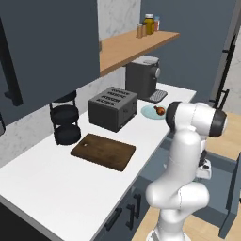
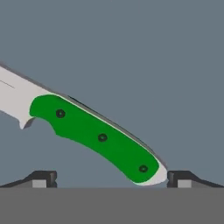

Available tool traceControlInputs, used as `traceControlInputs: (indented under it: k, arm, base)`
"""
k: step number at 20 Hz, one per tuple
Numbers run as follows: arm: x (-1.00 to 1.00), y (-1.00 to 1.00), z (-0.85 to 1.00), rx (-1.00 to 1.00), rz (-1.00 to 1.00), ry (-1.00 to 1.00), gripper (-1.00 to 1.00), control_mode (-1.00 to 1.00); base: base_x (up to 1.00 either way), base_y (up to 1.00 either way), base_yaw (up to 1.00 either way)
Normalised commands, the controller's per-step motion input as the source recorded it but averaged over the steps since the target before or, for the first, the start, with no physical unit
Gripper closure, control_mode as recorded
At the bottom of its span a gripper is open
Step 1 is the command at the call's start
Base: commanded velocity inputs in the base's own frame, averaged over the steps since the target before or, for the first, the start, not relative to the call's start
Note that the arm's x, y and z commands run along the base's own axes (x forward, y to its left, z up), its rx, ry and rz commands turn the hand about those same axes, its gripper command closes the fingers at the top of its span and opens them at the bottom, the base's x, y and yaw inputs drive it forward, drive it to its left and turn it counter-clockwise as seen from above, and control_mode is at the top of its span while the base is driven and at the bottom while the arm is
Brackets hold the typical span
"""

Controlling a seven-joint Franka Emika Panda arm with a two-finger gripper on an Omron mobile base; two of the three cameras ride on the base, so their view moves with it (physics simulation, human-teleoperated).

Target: Pick up the knife from the drawer and place it on the cutting board. Then place the meat from the plate to the cutting board.

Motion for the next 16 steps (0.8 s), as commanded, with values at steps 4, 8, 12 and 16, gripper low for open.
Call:
traceControlInputs:
  k: [4,8,12,16]
  arm:
    - [0.39,0.0,-0.04,-0.03,0.36,0.0,-1.0,-1.0]
    - [0.15,-0.05,-0.13,0.0,0.33,-0.02,-1.0,-1.0]
    - [0.06,-0.13,-0.41,0.0,0.32,0.0,-1.0,-1.0]
    - [0.03,-0.16,-0.44,0.0,0.31,0.0,-1.0,-1.0]
  base:
    - [0.0,0.0,0.0]
    - [0.0,0.0,0.0]
    - [0.0,0.0,0.0]
    - [0.0,0.0,0.0]
